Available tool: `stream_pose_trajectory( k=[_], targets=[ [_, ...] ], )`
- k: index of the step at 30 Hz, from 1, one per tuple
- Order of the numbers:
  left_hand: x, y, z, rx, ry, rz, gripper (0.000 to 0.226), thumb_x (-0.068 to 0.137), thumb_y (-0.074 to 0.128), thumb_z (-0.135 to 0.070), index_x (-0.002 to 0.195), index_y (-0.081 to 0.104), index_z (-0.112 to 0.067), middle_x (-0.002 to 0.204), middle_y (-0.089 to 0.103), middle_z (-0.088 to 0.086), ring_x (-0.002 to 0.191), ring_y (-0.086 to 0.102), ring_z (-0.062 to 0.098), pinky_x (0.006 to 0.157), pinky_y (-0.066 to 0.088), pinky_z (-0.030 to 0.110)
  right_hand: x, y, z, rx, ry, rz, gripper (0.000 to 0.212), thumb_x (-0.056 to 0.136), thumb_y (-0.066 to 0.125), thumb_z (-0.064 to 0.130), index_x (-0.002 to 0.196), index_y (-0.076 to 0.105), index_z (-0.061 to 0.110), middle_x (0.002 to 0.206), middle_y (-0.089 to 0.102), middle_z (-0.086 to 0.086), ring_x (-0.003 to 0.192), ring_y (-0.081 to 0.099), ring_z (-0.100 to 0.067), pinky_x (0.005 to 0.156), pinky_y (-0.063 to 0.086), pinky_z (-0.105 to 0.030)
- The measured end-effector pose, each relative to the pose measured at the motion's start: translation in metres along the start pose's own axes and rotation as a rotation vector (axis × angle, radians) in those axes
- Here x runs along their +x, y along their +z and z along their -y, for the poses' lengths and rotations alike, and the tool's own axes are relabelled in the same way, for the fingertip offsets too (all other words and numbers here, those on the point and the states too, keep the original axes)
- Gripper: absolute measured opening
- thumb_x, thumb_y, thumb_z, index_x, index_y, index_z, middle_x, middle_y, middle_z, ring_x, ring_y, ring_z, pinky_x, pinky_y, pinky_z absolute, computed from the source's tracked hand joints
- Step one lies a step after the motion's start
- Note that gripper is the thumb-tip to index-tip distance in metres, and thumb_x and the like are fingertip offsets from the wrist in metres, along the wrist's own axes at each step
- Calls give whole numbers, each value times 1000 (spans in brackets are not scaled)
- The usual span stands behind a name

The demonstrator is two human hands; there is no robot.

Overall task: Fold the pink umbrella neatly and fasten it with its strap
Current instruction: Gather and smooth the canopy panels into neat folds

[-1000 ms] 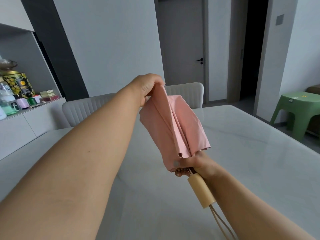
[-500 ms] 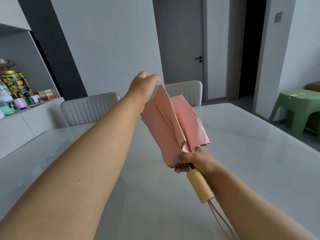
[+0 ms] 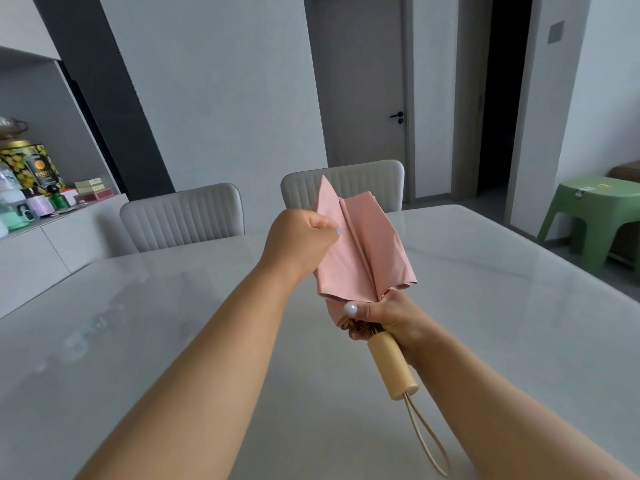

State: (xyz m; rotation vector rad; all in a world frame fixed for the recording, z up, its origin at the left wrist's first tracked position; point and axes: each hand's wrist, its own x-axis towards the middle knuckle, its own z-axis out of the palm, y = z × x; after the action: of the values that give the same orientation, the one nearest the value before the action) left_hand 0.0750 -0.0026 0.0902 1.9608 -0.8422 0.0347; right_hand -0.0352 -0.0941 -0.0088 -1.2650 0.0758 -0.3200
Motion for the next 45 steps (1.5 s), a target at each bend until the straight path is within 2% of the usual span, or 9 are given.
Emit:
stream_pose_trajectory(
  k=[7,13,18,22,26,31,34,40,45],
  targets=[
    [-11,13,21,-163,37,-132,28,88,67,-14,115,70,-20,103,65,-14,90,60,-7,77,46,6,7,-5,-4,154,-57,-42,89,24,94,55,82,65,-5,72,62,-15,64,61,-24,54,55,-30],
    [-14,17,36,-359,-39,-115,39,90,67,-12,127,63,-20,114,61,-15,97,60,-3,88,47,18,3,-5,-3,109,-68,-33,48,41,96,39,68,76,4,71,67,-13,63,64,-22,57,54,-28],
    [5,6,25,254,-16,-157,12,96,50,-20,90,59,-14,109,59,2,96,51,28,79,43,33,0,-1,-2,28,-66,-59,9,66,76,11,68,72,3,65,66,-10,61,62,-18,55,50,-24],
    [10,11,-4,661,277,-253,44,102,37,-28,145,42,-23,156,30,0,143,22,27,117,19,44,0,1,-3,-67,-84,-82,22,68,78,5,84,67,-4,69,67,-10,62,62,-18,56,49,-26],
    [18,37,-12,732,199,0,54,104,20,-36,156,13,-24,164,4,-5,151,-10,21,116,-13,52,0,4,-5,-127,-106,-123,20,71,77,-2,87,67,-6,71,69,-12,63,64,-19,57,50,-27],
    [19,50,14,274,-61,59,62,102,26,-38,156,-2,-26,165,-2,3,149,10,30,118,14,42,0,8,-4,-147,-176,-122,24,64,73,1,86,68,-6,72,72,-14,63,65,-20,54,49,-28],
    [4,59,31,-164,-149,64,71,98,38,-41,155,-3,-33,156,31,7,130,45,31,100,38,33,1,7,-3,-189,-168,-115,16,66,74,-6,81,71,-9,76,73,-19,66,63,-24,56,49,-29],
    [-13,46,55,-880,-398,100,48,90,55,-37,131,54,-12,114,69,19,100,68,35,79,59,46,-2,7,0,-101,-78,-5,18,64,73,-6,82,68,-7,73,68,-18,60,62,-24,55,52,-31],
    [-25,41,74,-1030,-549,128,49,87,57,-42,118,66,-5,107,71,23,95,69,37,80,56,47,-3,16,-5,-38,14,96,33,70,69,-1,102,63,1,83,70,-16,73,68,-29,64,60,-37]
  ],
)
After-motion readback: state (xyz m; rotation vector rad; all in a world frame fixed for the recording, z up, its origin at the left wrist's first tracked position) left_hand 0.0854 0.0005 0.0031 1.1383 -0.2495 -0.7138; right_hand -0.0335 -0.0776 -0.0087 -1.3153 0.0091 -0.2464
